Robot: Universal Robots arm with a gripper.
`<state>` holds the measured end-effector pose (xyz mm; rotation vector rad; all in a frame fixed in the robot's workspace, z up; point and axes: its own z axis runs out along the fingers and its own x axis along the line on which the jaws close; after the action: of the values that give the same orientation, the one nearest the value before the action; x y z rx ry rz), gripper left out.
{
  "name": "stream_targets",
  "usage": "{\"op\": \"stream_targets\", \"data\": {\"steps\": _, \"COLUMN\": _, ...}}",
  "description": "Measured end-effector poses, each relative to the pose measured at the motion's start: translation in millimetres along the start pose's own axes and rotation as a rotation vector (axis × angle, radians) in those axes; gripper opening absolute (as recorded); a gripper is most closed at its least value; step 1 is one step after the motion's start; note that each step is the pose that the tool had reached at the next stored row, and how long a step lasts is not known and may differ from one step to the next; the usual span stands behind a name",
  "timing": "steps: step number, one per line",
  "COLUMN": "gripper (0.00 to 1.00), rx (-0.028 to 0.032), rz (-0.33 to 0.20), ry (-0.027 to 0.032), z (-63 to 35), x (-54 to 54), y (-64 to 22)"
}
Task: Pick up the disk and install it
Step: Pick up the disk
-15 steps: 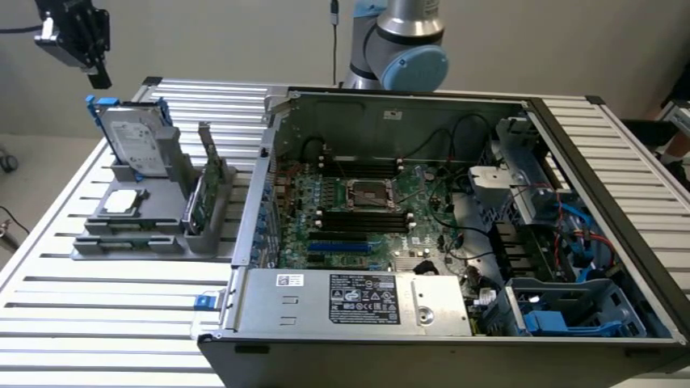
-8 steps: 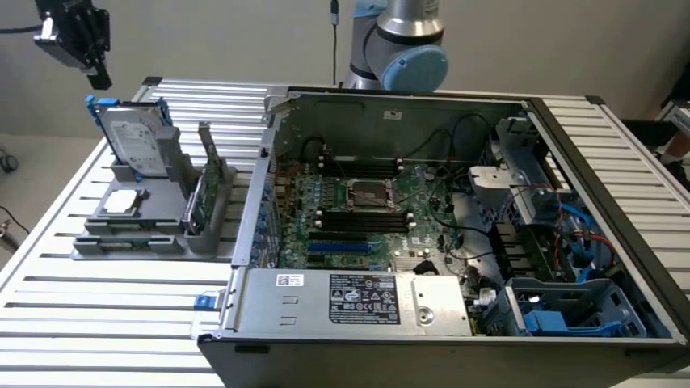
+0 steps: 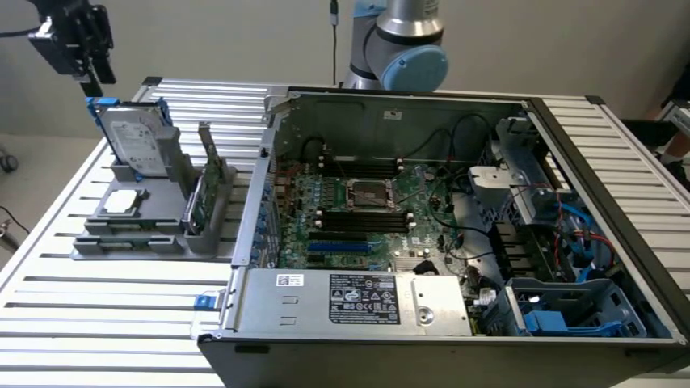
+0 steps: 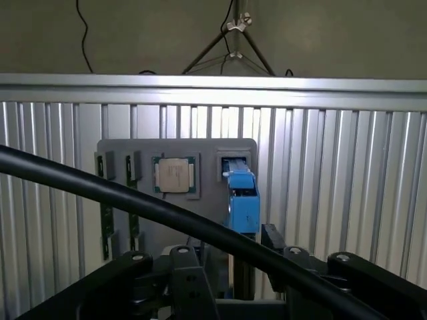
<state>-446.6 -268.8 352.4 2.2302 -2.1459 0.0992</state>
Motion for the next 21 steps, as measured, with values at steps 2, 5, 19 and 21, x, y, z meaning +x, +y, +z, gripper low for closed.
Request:
{"op": "stream_targets", "data": {"steps": 2, "gripper": 0.54, "rx": 0.0021, "rz": -0.026, "ry": -0.0016, "z": 2.7, "x": -0.2, "y": 0.8}}
{"op": "stream_targets", "data": {"steps": 5, "gripper": 0.54, "rx": 0.0051, "rz": -0.066, "ry": -0.0034, "z": 7.1, "x": -0.6, "y": 1.6}}
{"op": "stream_targets", "data": {"steps": 19, "gripper": 0.54, "rx": 0.0073, "rz": -0.100, "ry": -0.0053, "z": 29.4, "x": -3.2, "y": 5.3}}
{"op": "stream_targets", "data": {"steps": 21, "gripper": 0.54, "rx": 0.0063, "rz": -0.095, "ry": -0.0053, "z": 31.5, "x": -4.1, "y": 6.7}}
